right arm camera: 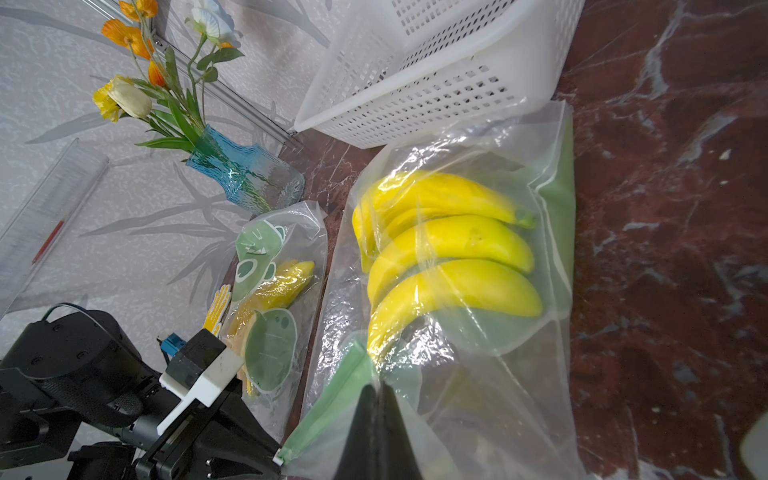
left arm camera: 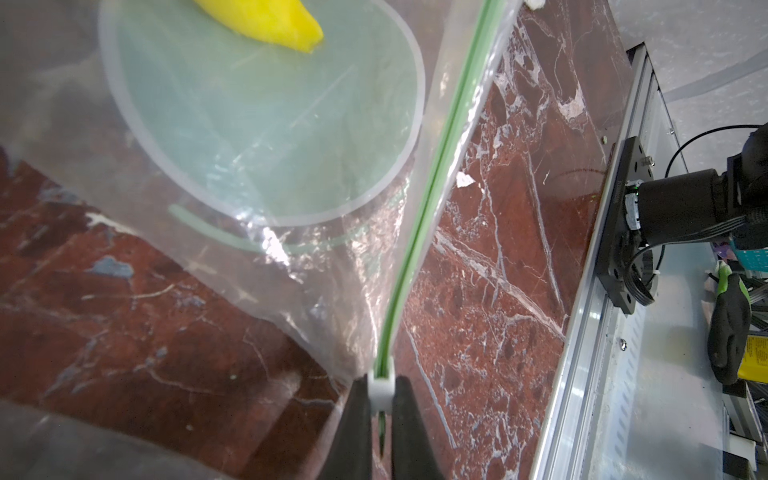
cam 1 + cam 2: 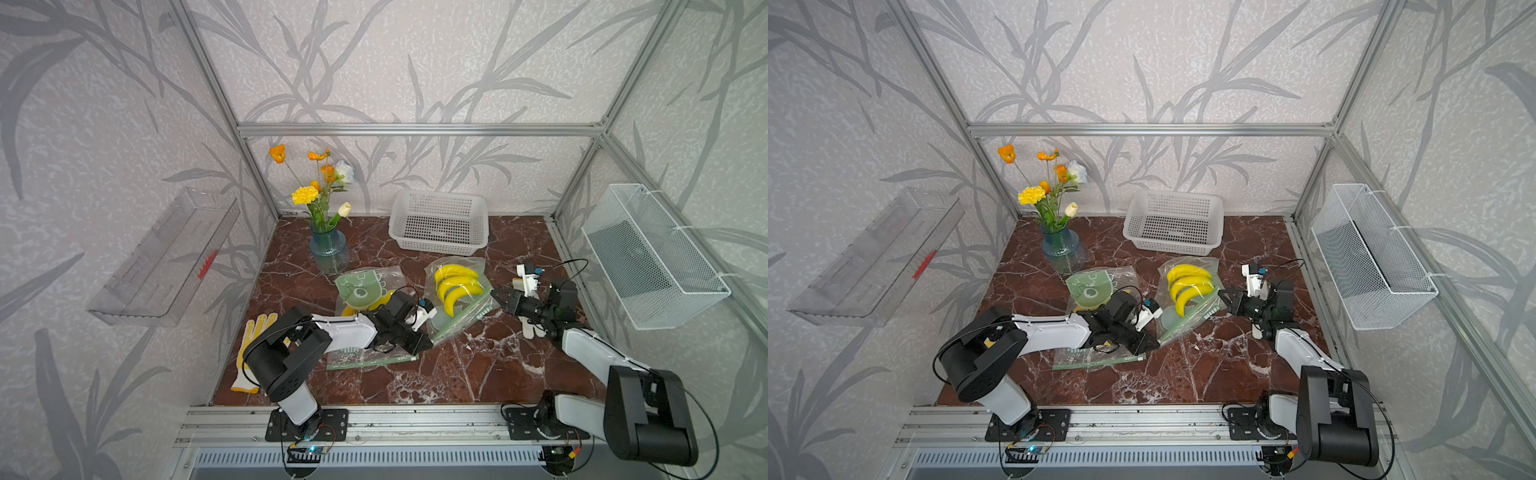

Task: Open the zip-top bag and take out the banana
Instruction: Unzip the zipper on the zipper food storage bag.

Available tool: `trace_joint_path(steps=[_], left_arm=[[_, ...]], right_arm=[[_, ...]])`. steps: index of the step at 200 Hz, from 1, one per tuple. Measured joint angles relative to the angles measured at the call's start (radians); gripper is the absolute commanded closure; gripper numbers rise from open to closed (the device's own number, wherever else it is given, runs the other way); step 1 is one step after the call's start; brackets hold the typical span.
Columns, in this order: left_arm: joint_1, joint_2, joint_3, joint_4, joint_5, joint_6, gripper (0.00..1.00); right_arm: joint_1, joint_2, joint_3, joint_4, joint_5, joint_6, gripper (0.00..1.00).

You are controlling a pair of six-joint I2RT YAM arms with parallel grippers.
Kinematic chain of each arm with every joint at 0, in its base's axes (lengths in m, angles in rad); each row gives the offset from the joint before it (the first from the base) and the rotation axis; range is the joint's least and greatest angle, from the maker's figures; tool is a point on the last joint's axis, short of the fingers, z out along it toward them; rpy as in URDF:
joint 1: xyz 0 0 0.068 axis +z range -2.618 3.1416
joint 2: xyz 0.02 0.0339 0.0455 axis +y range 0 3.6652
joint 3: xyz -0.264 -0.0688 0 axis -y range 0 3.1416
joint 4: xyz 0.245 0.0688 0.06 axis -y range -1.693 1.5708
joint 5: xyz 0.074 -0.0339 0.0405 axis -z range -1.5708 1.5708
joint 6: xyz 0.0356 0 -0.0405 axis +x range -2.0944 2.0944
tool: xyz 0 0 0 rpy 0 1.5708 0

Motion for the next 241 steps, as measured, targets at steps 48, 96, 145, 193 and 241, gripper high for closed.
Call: trace_joint_path(steps=[48,96,145,193,241], left_arm=[[0.0,-0.003,0.001,-0.011,-0.014,-0.01,0.71],[0.0,-0.092,0.071,-0.045,-0.095,-0.043,0.41],[0.0,-0.152,0.217,0.014,-0.201,-0.022,0.42],[0.0,0.055,0.304,0.006,-0.138,0.011,0.5],[0.0,0.081,0.302,0.002,-0.104,0.012,0.54]], right_arm=[[-0.007,0.0,0.0,0.011,-0.002,-0.003,1.0],[-0.017,-0.003,0.0,0.007,-0.04,-0.051,1.0],[-0.017,-0.032,-0.003,0.001,-0.093,-0.085,1.0],[-0.017,-0.069,-0.005,-0.015,-0.109,-0.108,1.0],[-0.017,-0.074,-0.008,-0.019,-0.109,-0.113,1.0]])
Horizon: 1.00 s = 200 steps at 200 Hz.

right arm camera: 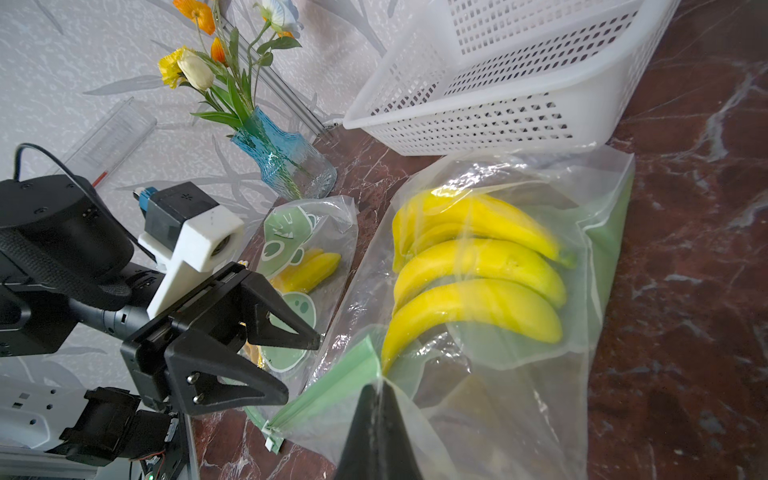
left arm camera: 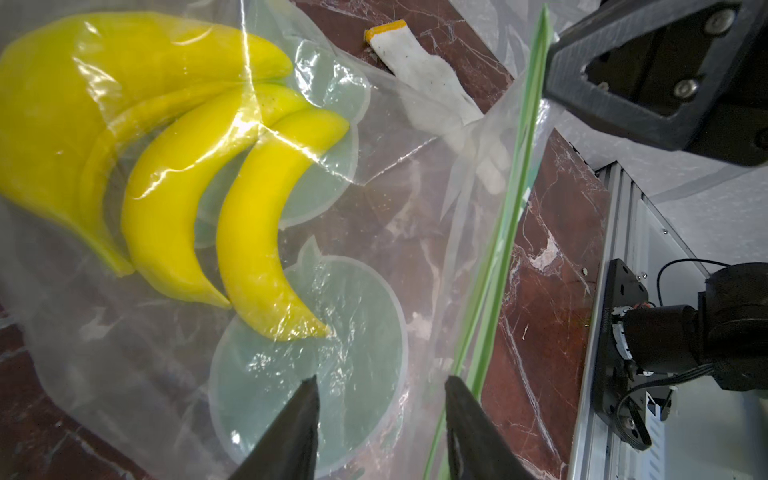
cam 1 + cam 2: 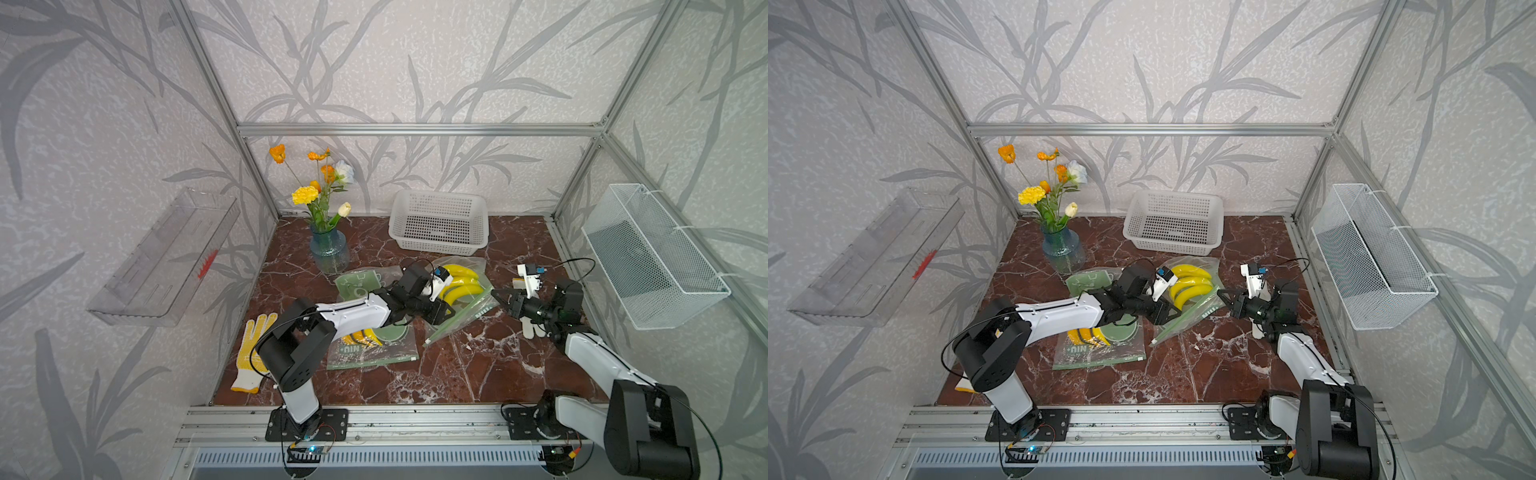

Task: Open the zip-top bag and take out the banana
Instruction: Unzip the zipper on the zipper food storage bag, then open the zipper of the food storage bag at the center of the board.

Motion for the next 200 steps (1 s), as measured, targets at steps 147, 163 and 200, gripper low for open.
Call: trace_joint_path(steps=[147,163,200], left_arm=[[-0.031,-0.011,-0.062,-0.004,0.005,0.002,0.63],[-0.039,-0.011,-0.062,-0.01,0.005,0.005,0.64],[-0.055,-0.011,-0.068,-0.034,-0.011,0.013,0.67]], right_arm=[[0.0,0.0,-0.002,0.0,0.004,0.004,1.0],[0.0,0.0,-0.005,0.0,0.011,0.005,1.0],[0.0,0.0,-0.011,0.002,0.031,0.014,1.0]])
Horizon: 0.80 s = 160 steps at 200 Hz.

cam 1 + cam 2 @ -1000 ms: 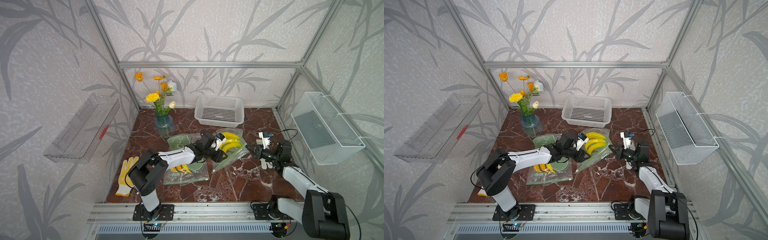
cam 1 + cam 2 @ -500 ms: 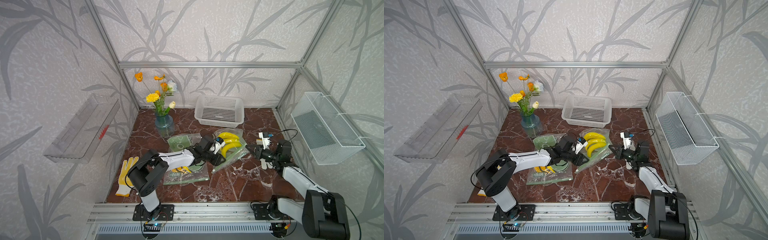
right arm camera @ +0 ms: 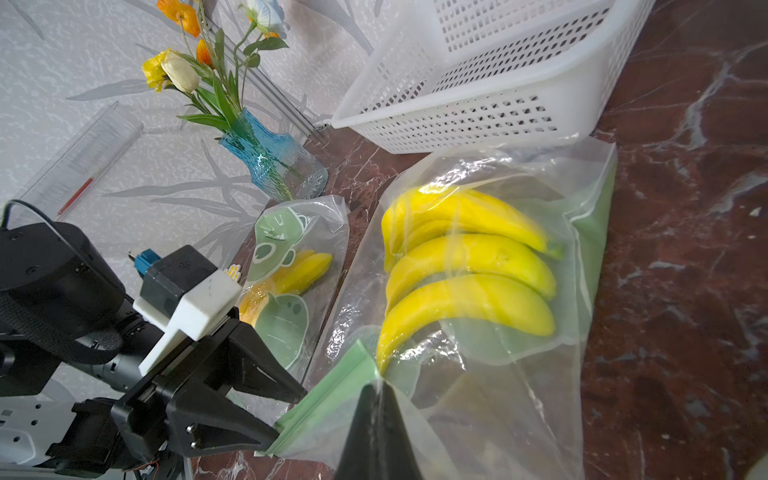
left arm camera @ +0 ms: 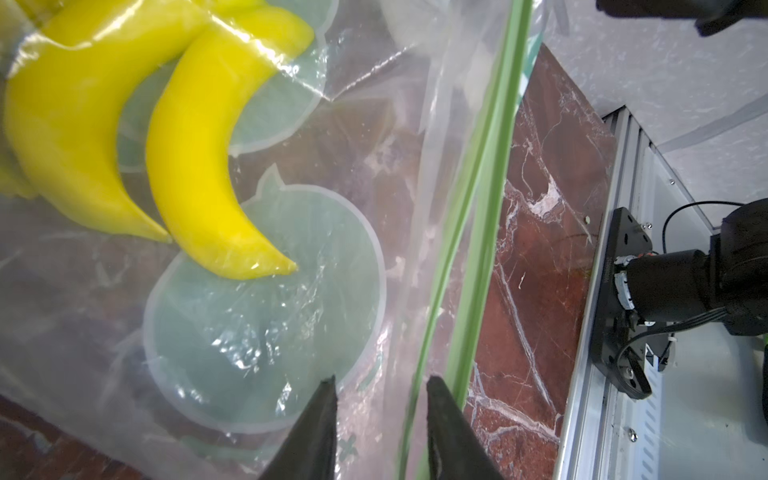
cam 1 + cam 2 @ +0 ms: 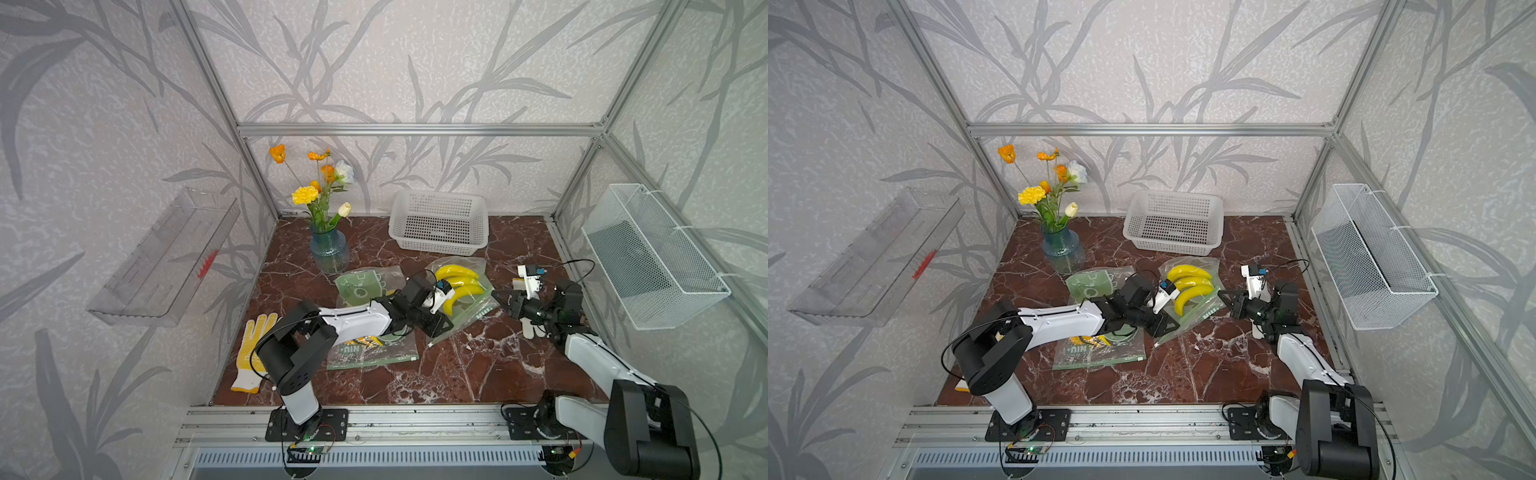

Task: Open the zip-top bag and take out the banana
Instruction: Open the zipper of the food storage bag at the center of the board.

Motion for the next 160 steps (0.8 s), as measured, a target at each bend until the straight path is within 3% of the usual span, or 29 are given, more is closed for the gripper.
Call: trace_joint_path(steps=[50,104,120,136,160], left_arm=[[-0.014,0.0,-0.014,-0.048,-0.035,0.014,0.71],[-0.027,0.0,-0.021,-0.072,-0.066,0.031,0.98],[-0.029,-0.004,-0.022,-0.076,-0.087,0.033,1.0],[-0.033,-0.021,-0.023,-0.09,-0.124,0.034,1.0],[-0.051,-0.061,-0.022,-0.111,-0.209,0.037,1.0]], right_arm=[[0.0,-0.007,-0.01,0.002,0.023,0.008,1.0],[0.0,-0.036,-0.012,-0.009,0.035,0.008,1.0],[0.0,-0.049,-0.012,-0.034,0.046,0.006,0.91],[0.0,-0.071,-0.011,-0.075,0.069,-0.002,0.65],[0.002,-0.143,-0.01,-0.161,0.119,-0.014,0.57]])
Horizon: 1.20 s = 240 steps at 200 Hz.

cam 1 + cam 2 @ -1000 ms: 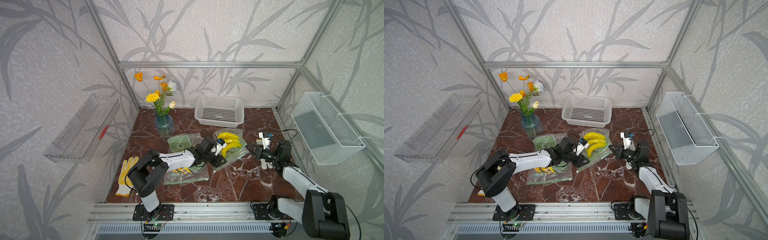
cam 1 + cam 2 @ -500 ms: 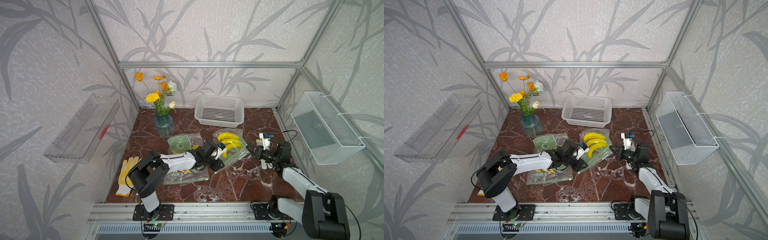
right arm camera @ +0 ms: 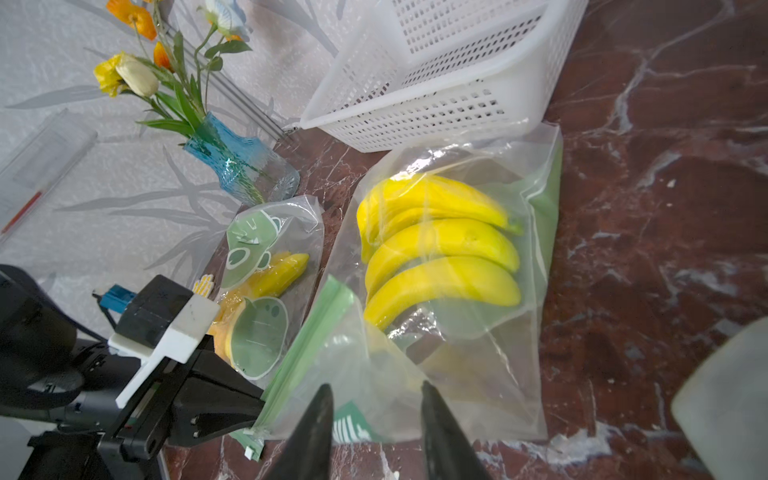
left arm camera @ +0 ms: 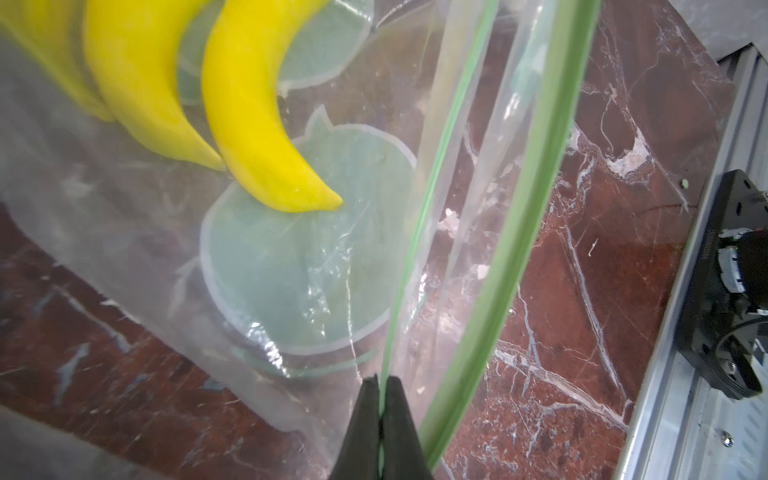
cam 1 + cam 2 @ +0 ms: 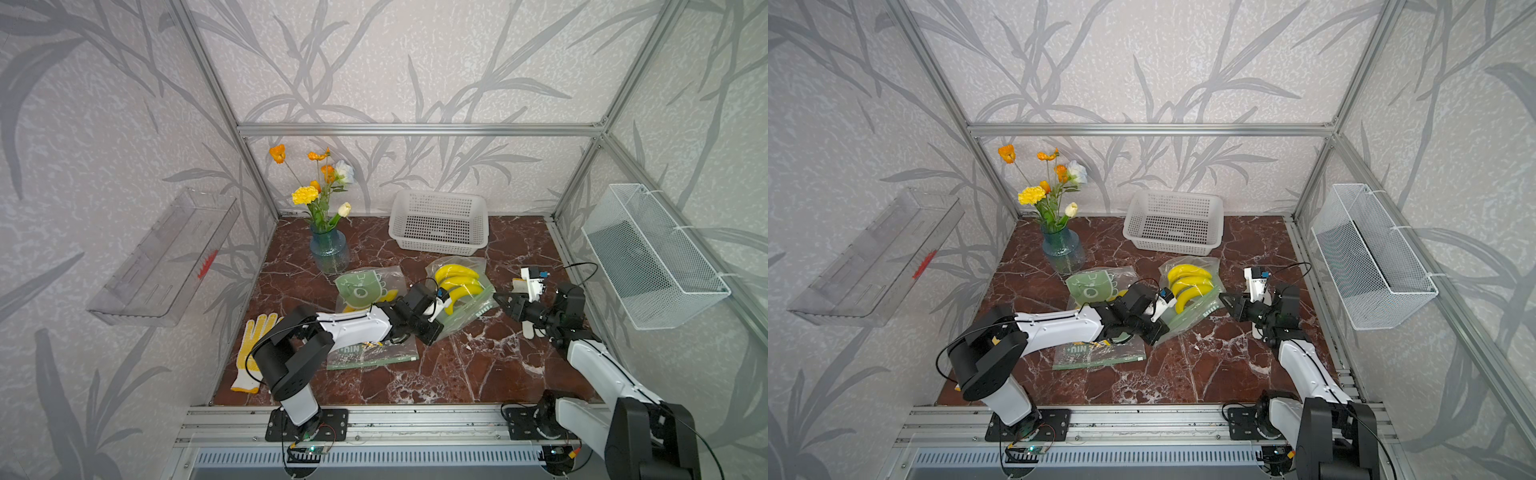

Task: Open the zip-top bag and take out the banana
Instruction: Open the zipper of the food storage bag at the center of the board.

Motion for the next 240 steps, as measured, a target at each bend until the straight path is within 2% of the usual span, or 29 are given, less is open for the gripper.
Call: trace_joint_path(steps=[17,32,60,76,107,126,184,240], left_arm=[[-0.03,-0.022,0.006,-0.018,-0.069,0.003,1.0],[-0.06,-0.027,0.016,-0.034,-0.125,0.008,1.0],[-0.095,-0.025,0.03,-0.053,-0.195,0.017,1.0],[-0.108,-0.017,0.043,-0.068,-0.226,0.022,1.0],[-0.13,-0.013,0.063,-0.09,-0.294,0.028,1.0],[-0.148,-0.013,0.071,-0.097,-0.334,0.028,1.0],[-0.18,-0.013,0.072,-0.096,-0.391,0.025,1.0],[-0.19,-0.014,0.072,-0.075,-0.44,0.02,1.0]], right_arm=[[0.023,-0.114,0.0,-0.068,0.055,-0.015,0.52],[0.085,-0.253,0.009,-0.117,0.113,-0.035,0.49],[0.22,-0.461,0.016,-0.134,0.2,-0.054,0.49],[0.3,-0.504,0.016,-0.133,0.233,-0.058,0.52],[0.484,-0.423,0.015,-0.142,0.33,-0.087,0.53],[0.551,-0.342,0.009,-0.129,0.373,-0.093,0.53],[0.584,-0.144,-0.008,-0.047,0.42,-0.092,0.55],[0.611,-0.048,-0.007,-0.037,0.447,-0.088,0.58]])
